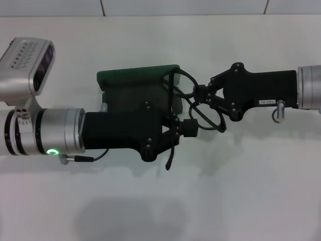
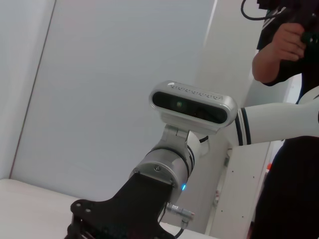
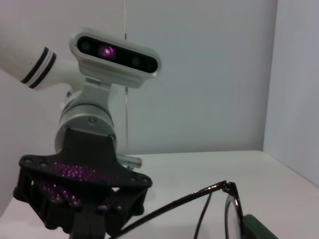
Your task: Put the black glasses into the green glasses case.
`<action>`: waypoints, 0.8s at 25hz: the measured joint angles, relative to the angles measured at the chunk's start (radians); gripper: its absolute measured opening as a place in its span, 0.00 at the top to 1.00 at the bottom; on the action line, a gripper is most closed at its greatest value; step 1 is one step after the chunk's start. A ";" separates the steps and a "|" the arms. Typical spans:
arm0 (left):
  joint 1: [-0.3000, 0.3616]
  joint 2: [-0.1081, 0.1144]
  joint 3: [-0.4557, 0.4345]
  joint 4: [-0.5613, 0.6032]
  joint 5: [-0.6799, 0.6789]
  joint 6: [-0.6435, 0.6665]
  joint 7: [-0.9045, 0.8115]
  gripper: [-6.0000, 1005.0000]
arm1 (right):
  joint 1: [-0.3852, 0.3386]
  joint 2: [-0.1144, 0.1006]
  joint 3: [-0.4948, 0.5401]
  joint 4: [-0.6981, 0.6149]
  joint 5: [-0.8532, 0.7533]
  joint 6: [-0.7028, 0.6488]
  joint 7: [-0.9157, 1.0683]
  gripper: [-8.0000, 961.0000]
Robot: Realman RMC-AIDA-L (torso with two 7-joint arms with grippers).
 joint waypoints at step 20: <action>-0.016 -0.003 0.000 -0.001 -0.005 -0.007 -0.012 0.99 | 0.023 0.006 -0.002 0.000 0.005 -0.104 0.008 0.95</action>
